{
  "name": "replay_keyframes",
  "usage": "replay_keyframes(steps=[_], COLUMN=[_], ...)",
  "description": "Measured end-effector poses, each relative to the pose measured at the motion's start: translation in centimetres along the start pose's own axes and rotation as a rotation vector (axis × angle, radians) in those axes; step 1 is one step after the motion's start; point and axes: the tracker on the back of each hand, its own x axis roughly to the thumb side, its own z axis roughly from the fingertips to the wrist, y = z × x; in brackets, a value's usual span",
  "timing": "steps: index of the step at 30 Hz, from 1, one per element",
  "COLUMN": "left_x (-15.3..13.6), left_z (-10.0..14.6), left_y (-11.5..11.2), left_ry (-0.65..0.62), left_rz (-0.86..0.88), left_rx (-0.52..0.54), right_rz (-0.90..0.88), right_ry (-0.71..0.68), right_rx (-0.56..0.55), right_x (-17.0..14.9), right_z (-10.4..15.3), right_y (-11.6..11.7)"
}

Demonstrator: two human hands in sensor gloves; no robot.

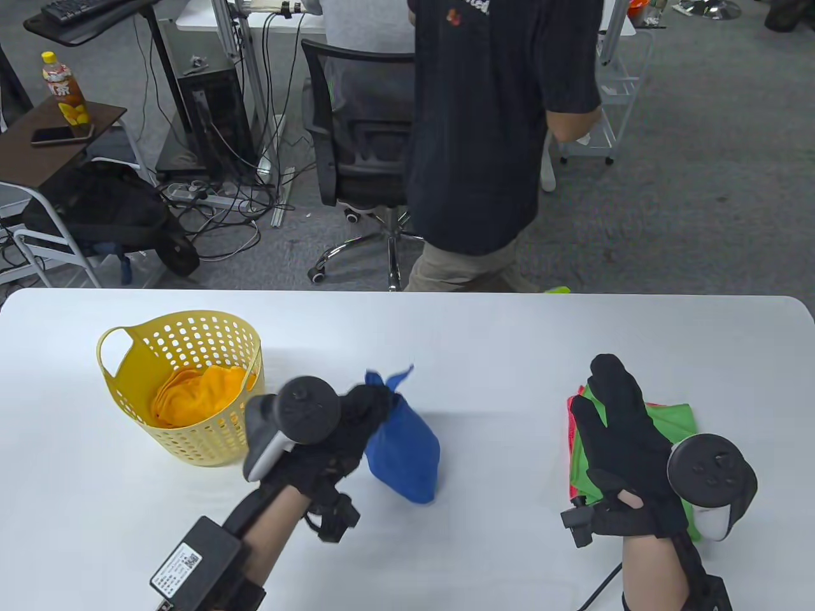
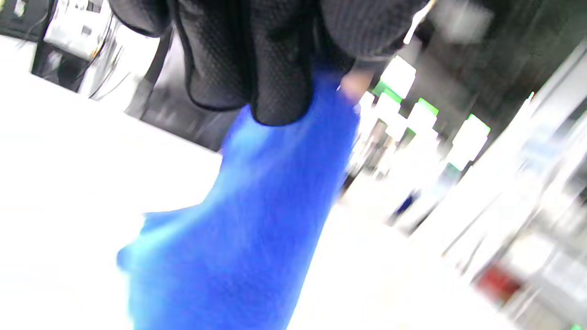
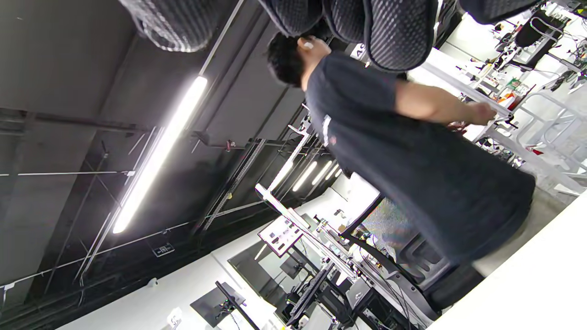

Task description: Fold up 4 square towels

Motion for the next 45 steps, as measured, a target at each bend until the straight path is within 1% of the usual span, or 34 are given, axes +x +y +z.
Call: replay_keyframes(steps=[1, 2, 3, 5, 8, 11, 15, 18, 22, 23, 26, 28, 29, 30, 32, 36, 38, 40, 42, 43, 45], left_x=[-0.7, -1.4, -1.9, -2.8, -3.7, -4.3, -4.1, -3.7, -2.9, -2.6, -2.2, -1.9, -1.9, -1.9, -1.9, -1.6, -1.4, -1.1, -0.3, 0.1, 1.3], left_z=[-0.1, -0.1, 0.0, 0.2, 0.1, -1.2, -4.0, -5.3, -5.8, -5.8, -5.5, -5.3, -5.1, -5.0, -5.0, -4.7, -4.2, -3.4, -2.0, -1.5, -0.2], left_y=[-1.9, -2.9, -3.4, -3.5, -2.7, -2.8, -4.9, -6.1, -6.2, -6.2, -6.2, -6.3, -6.4, -6.6, -7.1, -8.3, -8.7, -8.6, -7.5, -6.9, -5.1], left_ry=[0.015, 0.043, 0.058, 0.088, 0.152, 0.196, 0.208, 0.169, 0.104, 0.085, 0.032, 0.016, 0.028, 0.047, 0.026, -0.026, -0.062, -0.081, -0.137, -0.151, -0.196], left_rz=[-0.069, -0.113, -0.134, -0.141, -0.158, -0.167, -0.265, -0.266, -0.218, -0.218, -0.231, -0.221, -0.226, -0.219, -0.238, -0.182, -0.152, -0.133, -0.063, -0.030, 0.007], left_rx=[-0.012, 0.012, 0.040, 0.099, 0.170, 0.173, 0.117, 0.140, 0.220, 0.234, 0.202, 0.188, 0.193, 0.218, 0.185, 0.188, 0.218, 0.280, 0.378, 0.400, 0.446], right_rz=[-0.004, -0.005, -0.004, -0.002, 0.003, 0.010, 0.029, 0.037, 0.042, 0.043, 0.044, 0.050, 0.054, 0.064, 0.080, 0.104, 0.120, 0.131, 0.132, 0.131, 0.127], right_ry=[0.003, 0.005, 0.007, 0.007, 0.005, 0.004, 0.014, 0.017, 0.012, 0.013, 0.018, 0.024, 0.027, 0.032, 0.046, 0.055, 0.053, 0.049, 0.034, 0.023, -0.006], right_rx=[0.001, 0.005, 0.008, 0.019, 0.036, 0.048, 0.073, 0.086, 0.088, 0.090, 0.100, 0.113, 0.120, 0.136, 0.171, 0.221, 0.242, 0.262, 0.288, 0.299, 0.325], right_x=[-0.1, -0.1, -0.2, -0.2, -0.2, -0.2, -0.4, -0.4, -0.3, -0.4, -0.6, -0.8, -0.9, -1.1, -1.4, -1.6, -1.6, -1.6, -1.3, -1.1, -0.6], right_z=[-0.1, -0.1, -0.1, -0.2, -0.3, -0.3, -0.5, -0.5, -0.5, -0.5, -0.7, -0.8, -0.8, -0.9, -1.0, -1.1, -1.1, -1.1, -1.0, -0.9, -0.7], right_y=[0.0, 0.1, 0.1, 0.3, 0.7, 1.1, 2.0, 2.3, 2.5, 2.5, 2.9, 3.2, 3.4, 3.8, 4.6, 6.1, 6.7, 7.2, 7.7, 7.9, 8.5])
